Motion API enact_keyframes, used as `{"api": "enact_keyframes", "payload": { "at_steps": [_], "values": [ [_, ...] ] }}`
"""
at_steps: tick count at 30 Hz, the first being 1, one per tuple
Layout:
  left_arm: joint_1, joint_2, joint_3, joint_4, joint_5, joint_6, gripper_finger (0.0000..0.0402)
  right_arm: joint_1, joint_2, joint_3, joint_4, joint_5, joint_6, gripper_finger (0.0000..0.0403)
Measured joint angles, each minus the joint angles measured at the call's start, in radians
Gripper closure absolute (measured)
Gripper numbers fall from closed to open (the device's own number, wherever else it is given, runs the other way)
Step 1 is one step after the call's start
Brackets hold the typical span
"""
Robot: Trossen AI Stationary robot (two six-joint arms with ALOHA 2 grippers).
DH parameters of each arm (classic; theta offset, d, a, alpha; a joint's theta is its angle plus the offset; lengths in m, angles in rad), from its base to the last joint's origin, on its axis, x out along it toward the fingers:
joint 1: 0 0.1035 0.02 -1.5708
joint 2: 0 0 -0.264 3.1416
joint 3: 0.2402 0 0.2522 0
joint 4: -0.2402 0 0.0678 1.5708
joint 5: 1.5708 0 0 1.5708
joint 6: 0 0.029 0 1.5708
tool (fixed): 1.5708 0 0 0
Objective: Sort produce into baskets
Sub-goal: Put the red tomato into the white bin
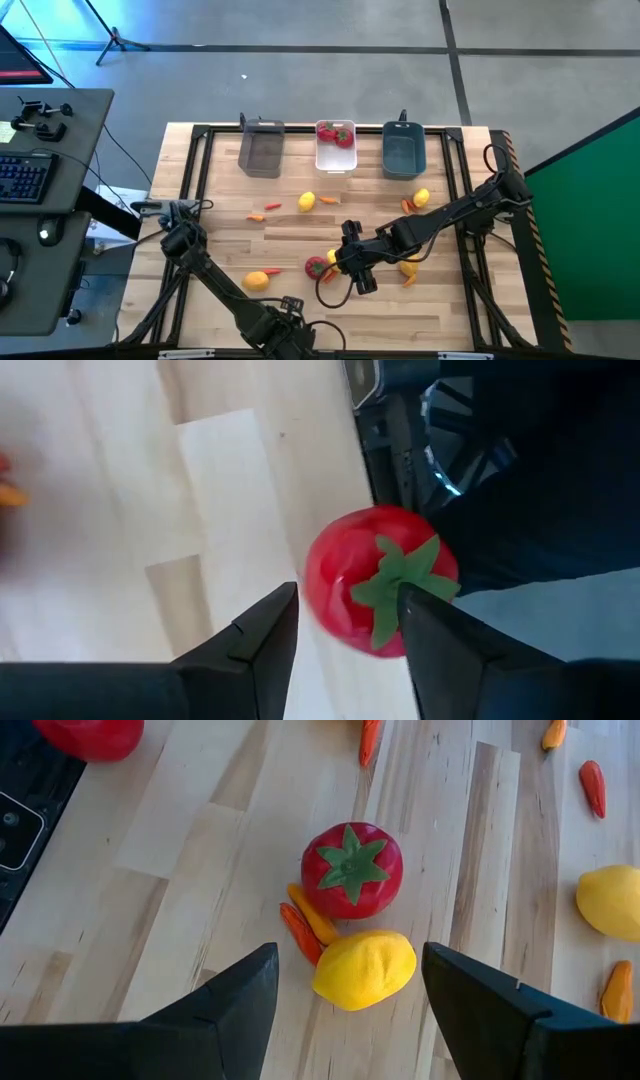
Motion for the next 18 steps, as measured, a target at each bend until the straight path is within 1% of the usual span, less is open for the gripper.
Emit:
{"api": "enact_keyframes", "payload": {
  "at_steps": [3,10,14,18],
  "values": [
    [0.002,0.015,-0.001,0.011,0.027,0.016,0.0252,0.0,0.0,0.0,-0.003,0.0,-0.001,0.0164],
    [0.001,0.018,0.0,0.024,0.023,0.017,0.027,0.0,0.0,0.0,-0.006,0.0,-0.002,0.0164],
    [-0.001,0.018,0.0,0.021,0.023,0.017,0.0291,0.0,0.0,0.0,-0.006,0.0,-0.002,0.0164],
    [-0.001,0.018,0.0,0.019,0.023,0.014,0.0319,0.0,0.0,0.0,-0.006,0.0,-0.002,0.0164]
  ]
}}
